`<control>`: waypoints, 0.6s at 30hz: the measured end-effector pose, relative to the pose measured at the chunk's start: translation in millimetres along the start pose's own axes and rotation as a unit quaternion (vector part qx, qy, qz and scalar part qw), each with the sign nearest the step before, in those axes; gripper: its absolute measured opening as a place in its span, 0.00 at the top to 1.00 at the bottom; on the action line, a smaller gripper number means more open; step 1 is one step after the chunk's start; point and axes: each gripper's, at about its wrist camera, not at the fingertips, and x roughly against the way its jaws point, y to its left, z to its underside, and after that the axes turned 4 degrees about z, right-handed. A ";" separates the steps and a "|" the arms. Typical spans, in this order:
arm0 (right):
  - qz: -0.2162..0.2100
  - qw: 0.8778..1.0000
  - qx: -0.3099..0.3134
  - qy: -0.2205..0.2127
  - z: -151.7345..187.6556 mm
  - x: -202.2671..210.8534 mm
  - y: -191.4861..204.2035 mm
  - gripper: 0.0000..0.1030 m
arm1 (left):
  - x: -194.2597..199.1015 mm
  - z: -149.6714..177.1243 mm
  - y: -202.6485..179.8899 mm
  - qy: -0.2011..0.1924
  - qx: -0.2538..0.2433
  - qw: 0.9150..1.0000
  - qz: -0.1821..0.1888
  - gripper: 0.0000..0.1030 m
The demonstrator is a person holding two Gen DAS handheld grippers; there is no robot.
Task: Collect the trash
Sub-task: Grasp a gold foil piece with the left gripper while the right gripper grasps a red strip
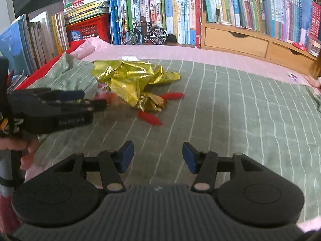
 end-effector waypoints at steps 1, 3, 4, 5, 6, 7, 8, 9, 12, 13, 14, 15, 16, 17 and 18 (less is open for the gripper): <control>0.001 1.000 0.001 0.001 -1.9 -5.1 0.6 0.37 | 1.3 1.3 2.0 -0.006 0.009 1.000 -0.001 0.59; 0.002 1.000 0.002 0.004 -3.4 -14.1 1.8 0.39 | 10.1 3.7 5.8 -0.033 0.028 0.999 -0.003 0.73; 0.001 1.000 0.002 0.004 -3.3 -17.3 1.7 0.39 | 14.4 4.3 5.8 -0.041 0.028 0.999 -0.007 0.73; 0.001 1.000 0.000 0.005 -3.6 -21.4 1.6 0.39 | 17.3 4.8 5.0 -0.043 0.022 0.999 -0.013 0.74; 0.000 1.000 -0.002 0.007 -3.8 -25.3 1.7 0.40 | 18.9 5.4 3.9 -0.040 0.013 0.999 -0.018 0.75; -0.002 1.000 -0.004 0.008 -4.5 -28.7 1.9 0.41 | 20.6 5.9 3.4 -0.037 0.009 0.999 -0.019 0.75; -0.003 1.000 -0.006 0.009 -5.2 -32.0 1.6 0.41 | 22.4 7.9 3.7 -0.036 0.008 0.999 -0.017 0.76; -0.004 1.000 -0.008 0.010 -6.1 -35.7 1.7 0.41 | 25.2 9.4 4.0 -0.037 0.008 0.999 -0.014 0.76; -0.001 1.000 -0.006 0.010 -10.2 -43.6 2.6 0.41 | 36.6 14.1 5.3 -0.044 0.013 0.999 -0.012 0.76; 0.000 1.000 -0.005 0.008 -11.8 -45.6 3.1 0.41 | 40.3 16.2 5.7 -0.046 0.015 0.999 -0.011 0.76; -0.001 1.000 -0.005 0.006 -13.4 -47.4 3.2 0.41 | 43.4 18.1 5.6 -0.048 0.018 0.999 -0.009 0.77; -0.004 1.000 -0.006 0.004 -15.0 -49.2 3.0 0.41 | 47.1 20.4 5.7 -0.049 0.019 0.999 -0.007 0.77; -0.005 1.000 -0.008 0.002 -17.0 -51.0 3.2 0.42 | 50.4 22.6 5.9 -0.050 0.021 0.999 -0.006 0.77; -0.007 1.000 -0.010 -0.001 -18.0 -52.4 2.9 0.43 | 53.6 24.6 5.7 -0.051 0.020 0.998 -0.006 0.77; -0.011 1.000 -0.012 -0.005 -18.8 -53.8 2.6 0.45 | 56.6 26.4 5.3 -0.053 0.018 0.998 -0.007 0.77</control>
